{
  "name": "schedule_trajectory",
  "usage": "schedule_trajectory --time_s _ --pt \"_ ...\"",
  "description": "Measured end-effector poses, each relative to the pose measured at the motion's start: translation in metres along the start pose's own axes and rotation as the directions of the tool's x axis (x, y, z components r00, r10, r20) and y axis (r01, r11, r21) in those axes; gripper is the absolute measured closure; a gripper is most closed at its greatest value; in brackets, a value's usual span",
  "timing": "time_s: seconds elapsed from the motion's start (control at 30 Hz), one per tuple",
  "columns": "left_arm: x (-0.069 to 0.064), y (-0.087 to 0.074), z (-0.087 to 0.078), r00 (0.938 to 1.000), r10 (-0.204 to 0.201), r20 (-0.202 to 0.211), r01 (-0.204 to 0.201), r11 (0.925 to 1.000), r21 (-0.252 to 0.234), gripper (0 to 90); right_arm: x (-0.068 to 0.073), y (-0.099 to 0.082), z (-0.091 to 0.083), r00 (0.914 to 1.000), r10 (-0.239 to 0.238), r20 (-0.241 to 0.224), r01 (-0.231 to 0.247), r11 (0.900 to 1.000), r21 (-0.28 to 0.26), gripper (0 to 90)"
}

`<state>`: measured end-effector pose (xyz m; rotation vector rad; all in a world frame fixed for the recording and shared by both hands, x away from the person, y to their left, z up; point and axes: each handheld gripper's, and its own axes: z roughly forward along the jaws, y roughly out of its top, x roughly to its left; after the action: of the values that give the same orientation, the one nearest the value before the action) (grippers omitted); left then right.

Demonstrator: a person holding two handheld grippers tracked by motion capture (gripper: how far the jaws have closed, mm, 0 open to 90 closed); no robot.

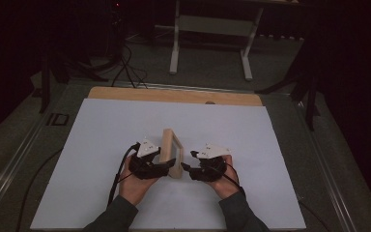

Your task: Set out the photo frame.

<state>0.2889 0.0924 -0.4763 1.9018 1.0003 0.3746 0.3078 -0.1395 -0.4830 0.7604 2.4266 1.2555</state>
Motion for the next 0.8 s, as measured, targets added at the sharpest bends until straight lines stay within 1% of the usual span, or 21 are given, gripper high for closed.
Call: schedule_trajectory --time_s 0.13,0.3,0.53,0.7,0.73,0.8 --pt "0.000 0.000 0.002 0.9999 -0.011 0.007 0.011 0.9999 -0.001 36.7 -0.001 0.001 -0.002 1.0000 0.002 0.005 -0.002 1.0000 -0.008 42.8" --pt "-0.001 0.000 0.002 0.9998 -0.013 0.011 0.013 0.9999 0.004 39.3 -0.004 0.001 -0.005 0.9999 0.009 0.011 -0.009 0.9998 -0.016 42.7" --pt "-0.002 0.001 0.001 0.9998 -0.011 0.018 0.011 0.9999 0.001 48.6 -0.007 0.002 -0.009 0.9996 0.017 0.022 -0.016 0.9995 -0.027 42.6" --pt "-0.002 0.002 -0.001 0.9998 0.001 0.018 -0.001 1.0000 0.003 55.8 -0.009 0.002 -0.012 0.9990 0.024 0.037 -0.023 0.9987 -0.045 43.5" --pt "-0.003 0.002 -0.001 0.9999 0.009 0.009 -0.009 1.0000 0.001 58.4 -0.009 0.002 -0.012 0.9989 0.023 0.040 -0.021 0.9986 -0.049 43.9" --pt "-0.003 0.002 -0.001 0.9996 0.029 0.000 -0.029 0.9996 0.005 60.0 -0.010 0.002 -0.013 0.9985 0.027 0.048 -0.025 0.9982 -0.055 44.4"
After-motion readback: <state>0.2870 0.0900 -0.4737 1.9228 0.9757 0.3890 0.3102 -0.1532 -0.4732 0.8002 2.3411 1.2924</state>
